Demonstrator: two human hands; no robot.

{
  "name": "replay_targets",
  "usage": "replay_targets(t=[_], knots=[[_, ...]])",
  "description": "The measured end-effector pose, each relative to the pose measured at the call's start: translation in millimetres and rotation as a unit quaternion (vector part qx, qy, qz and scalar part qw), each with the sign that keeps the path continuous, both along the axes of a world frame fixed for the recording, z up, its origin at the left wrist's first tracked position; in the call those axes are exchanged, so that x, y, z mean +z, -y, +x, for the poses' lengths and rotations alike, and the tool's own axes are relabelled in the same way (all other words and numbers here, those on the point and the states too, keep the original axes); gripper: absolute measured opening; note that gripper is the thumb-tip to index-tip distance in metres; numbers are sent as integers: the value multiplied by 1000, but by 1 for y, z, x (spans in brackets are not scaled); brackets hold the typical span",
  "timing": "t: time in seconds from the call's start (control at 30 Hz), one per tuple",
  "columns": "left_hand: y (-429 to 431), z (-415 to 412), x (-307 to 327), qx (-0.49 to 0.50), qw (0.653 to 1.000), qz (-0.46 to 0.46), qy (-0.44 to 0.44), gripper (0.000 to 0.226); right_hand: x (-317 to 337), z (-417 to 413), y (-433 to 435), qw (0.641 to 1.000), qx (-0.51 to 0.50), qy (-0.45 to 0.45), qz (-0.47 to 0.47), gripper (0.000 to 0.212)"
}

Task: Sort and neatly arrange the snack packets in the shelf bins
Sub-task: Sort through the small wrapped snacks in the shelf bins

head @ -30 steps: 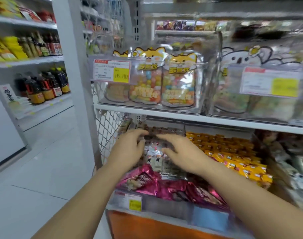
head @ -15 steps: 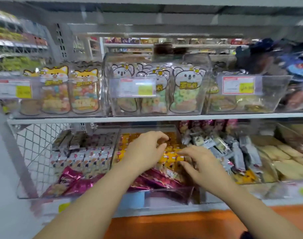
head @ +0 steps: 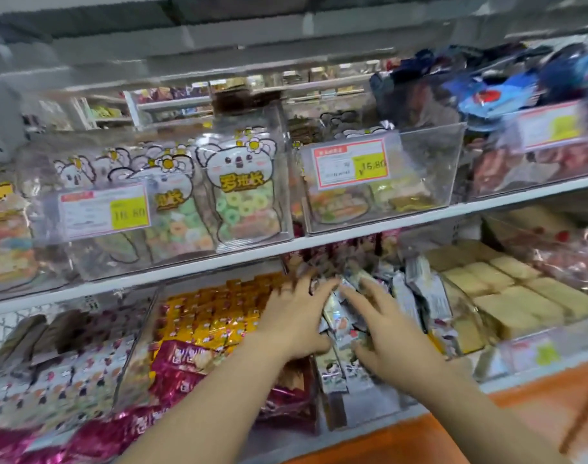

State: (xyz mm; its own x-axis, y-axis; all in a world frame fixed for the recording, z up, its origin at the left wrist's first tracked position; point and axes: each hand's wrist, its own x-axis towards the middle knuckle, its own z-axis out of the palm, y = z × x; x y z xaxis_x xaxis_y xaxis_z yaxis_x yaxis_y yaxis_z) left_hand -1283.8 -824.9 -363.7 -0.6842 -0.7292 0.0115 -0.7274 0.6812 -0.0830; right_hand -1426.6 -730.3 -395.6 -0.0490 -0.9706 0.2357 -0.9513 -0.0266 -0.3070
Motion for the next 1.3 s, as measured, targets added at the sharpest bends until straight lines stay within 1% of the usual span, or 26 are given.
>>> replay_targets(t=[0.07, 0.17, 0.27, 0.37, 0.47, 0.63, 0.73, 0.87, 0.97, 1.07, 1.3], knots=[[6, -5, 4, 14, 1000, 0, 15, 94, 2, 0, 11, 1000, 6, -12, 5, 82], [9, -7, 5, 32, 999, -11, 11, 86, 8, -1, 25, 1000, 15, -12, 12, 83], [12, -8, 2, 32, 999, -38, -17, 77, 11, -3, 33, 999, 22, 8, 41, 90], [13, -7, -2, 34, 996, -40, -69, 73, 9, 4, 35, 999, 2, 18, 51, 99], [9, -4, -6, 31, 991, -53, -115, 64, 1, 13, 36, 999, -42, 3, 9, 89], [5, 1, -7, 21, 977, -74, -200, 50, -2, 14, 34, 994, -69, 54, -69, 72], [3, 7, -8, 10, 967, -57, -249, 53, 4, 15, 29, 989, -68, 88, -100, 68], [-6, 18, -11, -1, 946, -6, -323, 62, 8, 20, 20, 977, -43, 166, -128, 62], [-17, 27, -11, -15, 932, -1, -362, 68, 10, 23, 11, 970, -31, 194, -142, 58], [-27, 35, -10, -29, 922, -27, -386, 68, 13, 28, 0, 968, -10, 192, -160, 56], [-53, 71, 3, -23, 910, -75, -407, 64, 26, 62, -22, 969, 43, 170, -176, 64]])
